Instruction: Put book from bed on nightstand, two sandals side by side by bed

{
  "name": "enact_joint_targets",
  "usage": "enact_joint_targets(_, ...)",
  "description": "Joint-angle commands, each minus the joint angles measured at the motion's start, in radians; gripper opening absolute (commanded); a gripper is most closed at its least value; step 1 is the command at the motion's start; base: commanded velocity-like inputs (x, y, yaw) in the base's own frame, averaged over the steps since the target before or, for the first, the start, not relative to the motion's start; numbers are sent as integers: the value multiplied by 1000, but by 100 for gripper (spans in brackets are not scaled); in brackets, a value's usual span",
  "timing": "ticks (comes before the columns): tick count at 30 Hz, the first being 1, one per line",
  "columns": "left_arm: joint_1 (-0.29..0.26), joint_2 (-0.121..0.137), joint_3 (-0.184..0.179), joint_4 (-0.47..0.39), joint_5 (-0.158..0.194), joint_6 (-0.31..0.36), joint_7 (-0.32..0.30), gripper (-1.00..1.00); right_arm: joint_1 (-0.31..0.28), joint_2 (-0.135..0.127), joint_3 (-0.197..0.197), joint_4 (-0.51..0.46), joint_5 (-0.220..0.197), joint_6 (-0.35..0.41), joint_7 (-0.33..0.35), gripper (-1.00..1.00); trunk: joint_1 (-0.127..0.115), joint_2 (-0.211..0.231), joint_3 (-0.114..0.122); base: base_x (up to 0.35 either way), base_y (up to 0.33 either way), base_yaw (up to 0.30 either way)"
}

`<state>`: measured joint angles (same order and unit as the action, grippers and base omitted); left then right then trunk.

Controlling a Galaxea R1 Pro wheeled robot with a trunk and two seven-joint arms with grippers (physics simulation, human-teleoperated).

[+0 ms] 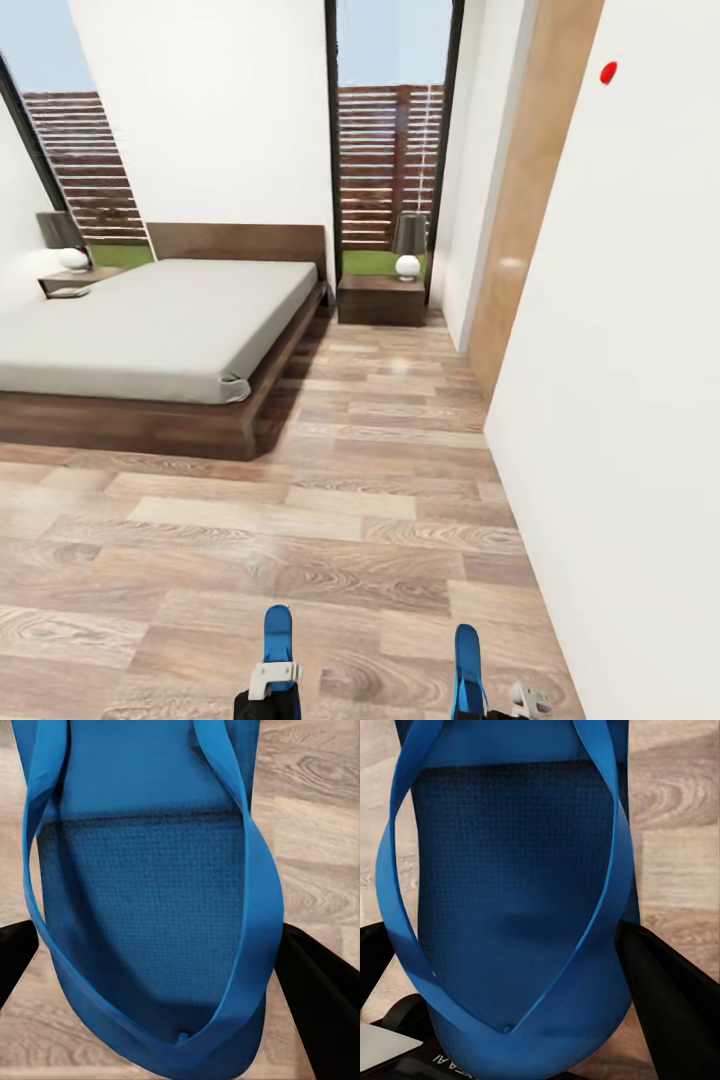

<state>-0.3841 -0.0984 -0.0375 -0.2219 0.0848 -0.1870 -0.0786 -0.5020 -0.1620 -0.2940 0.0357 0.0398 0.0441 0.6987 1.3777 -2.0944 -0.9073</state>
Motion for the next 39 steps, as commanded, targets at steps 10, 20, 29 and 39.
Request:
enact_joint_targets(10, -1, 0, -4, 1, 9, -3, -3, -100, -1, -1, -10, 2, 3, 5, 4, -100, 0, 0, -2, 330, 0, -51)
enact_joint_targets(20, -1, 0, -4, 1, 9, -3, -3, -100, -1, -1, -10, 2, 3, 5, 5, -100, 0, 0, -4, 330, 0, -39)
enact_joint_targets(29, 0, 0, -4, 1, 9, -3, -3, -100, -1, -1, -10, 2, 3, 5, 5, -100, 0, 0, -4, 330, 0, -5)
enact_joint_targets(39, 0, -1, -4, 1, 9, -3, -3, -100, -1, -1, -10, 3, 4, 5, 5, -100, 0, 0, -4, 330, 0, 0)
